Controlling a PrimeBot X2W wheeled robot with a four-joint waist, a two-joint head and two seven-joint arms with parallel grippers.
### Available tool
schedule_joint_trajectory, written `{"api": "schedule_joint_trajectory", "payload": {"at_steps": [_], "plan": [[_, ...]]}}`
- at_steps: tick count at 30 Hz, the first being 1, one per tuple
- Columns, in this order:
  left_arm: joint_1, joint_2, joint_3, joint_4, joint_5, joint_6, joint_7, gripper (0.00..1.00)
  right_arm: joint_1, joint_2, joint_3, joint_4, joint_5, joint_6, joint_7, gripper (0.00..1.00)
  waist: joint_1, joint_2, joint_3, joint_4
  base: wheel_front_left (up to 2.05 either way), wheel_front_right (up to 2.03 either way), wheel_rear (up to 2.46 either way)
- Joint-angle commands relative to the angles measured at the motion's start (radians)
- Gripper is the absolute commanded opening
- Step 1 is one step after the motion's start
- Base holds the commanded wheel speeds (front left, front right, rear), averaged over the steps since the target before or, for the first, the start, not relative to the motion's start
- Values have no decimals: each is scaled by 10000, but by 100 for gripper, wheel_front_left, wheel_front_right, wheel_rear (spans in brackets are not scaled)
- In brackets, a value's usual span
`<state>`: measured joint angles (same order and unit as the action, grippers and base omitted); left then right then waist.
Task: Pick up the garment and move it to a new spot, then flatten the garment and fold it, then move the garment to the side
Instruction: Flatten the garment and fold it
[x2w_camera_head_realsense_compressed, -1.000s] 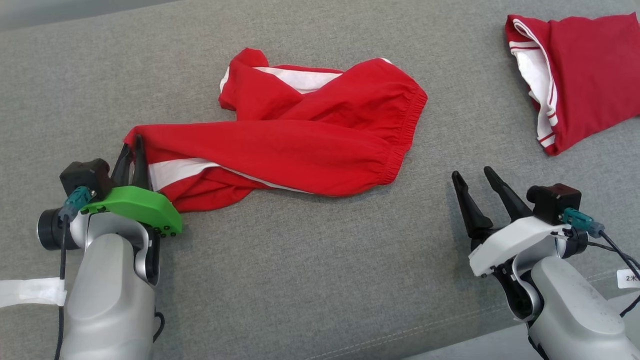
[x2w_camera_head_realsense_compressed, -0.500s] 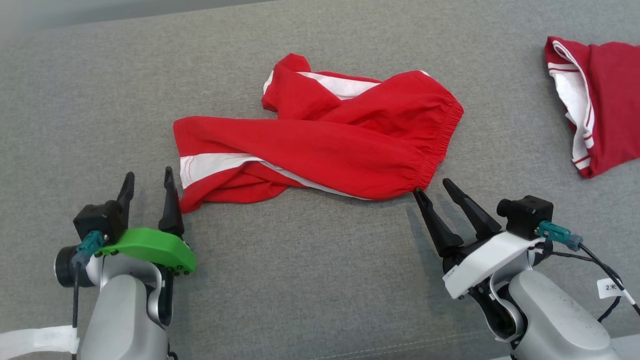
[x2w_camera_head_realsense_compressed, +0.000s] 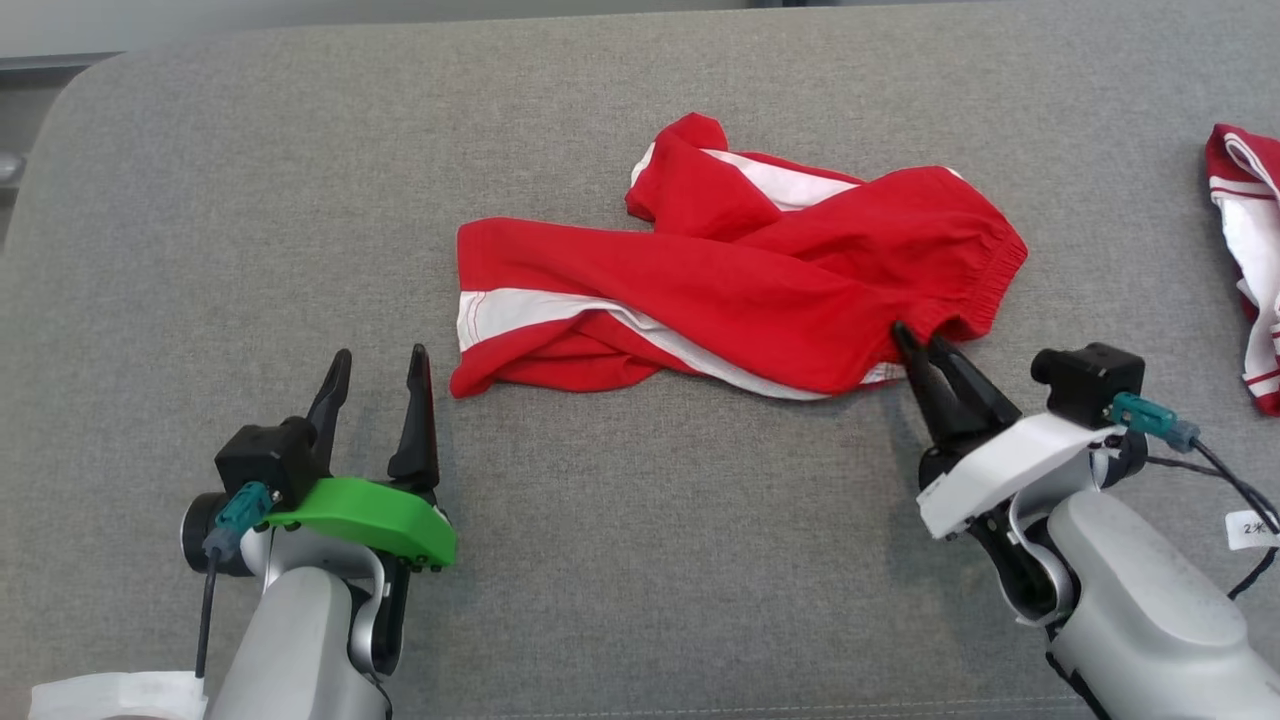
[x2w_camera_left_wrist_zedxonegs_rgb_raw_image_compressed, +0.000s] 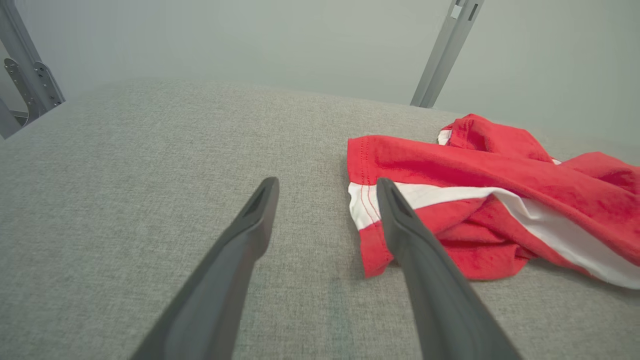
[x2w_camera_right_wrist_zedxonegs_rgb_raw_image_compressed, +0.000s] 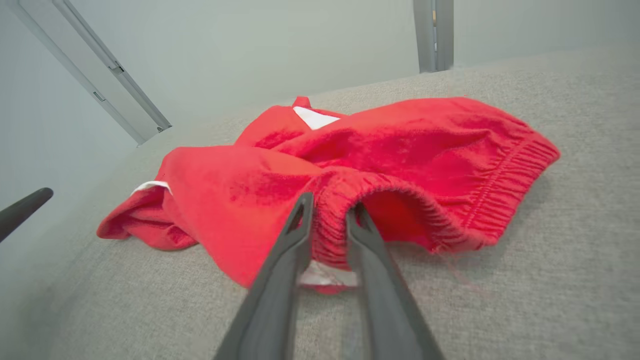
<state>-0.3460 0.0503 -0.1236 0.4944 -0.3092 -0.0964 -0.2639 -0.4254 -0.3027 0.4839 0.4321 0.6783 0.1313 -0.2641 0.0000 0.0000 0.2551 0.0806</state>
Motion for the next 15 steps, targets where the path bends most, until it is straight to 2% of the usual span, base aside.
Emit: {"api": "schedule_joint_trajectory", "payload": {"at_steps": [1,7,15], "plan": [[89,21,-72,-53,-86,40,2,100,-237,-29,-202,106,-23,-13,1,0,0,0,60,114,0,0,0],[-10,22,-555,-152,-282,84,2,100,-1446,-309,-502,823,-664,-13,1,0,0,0,315,439,0,0,0],[-246,21,-1519,-340,-604,152,2,100,-3087,-538,-831,2865,-1159,-13,1,0,0,0,690,1163,0,0,0]]}}
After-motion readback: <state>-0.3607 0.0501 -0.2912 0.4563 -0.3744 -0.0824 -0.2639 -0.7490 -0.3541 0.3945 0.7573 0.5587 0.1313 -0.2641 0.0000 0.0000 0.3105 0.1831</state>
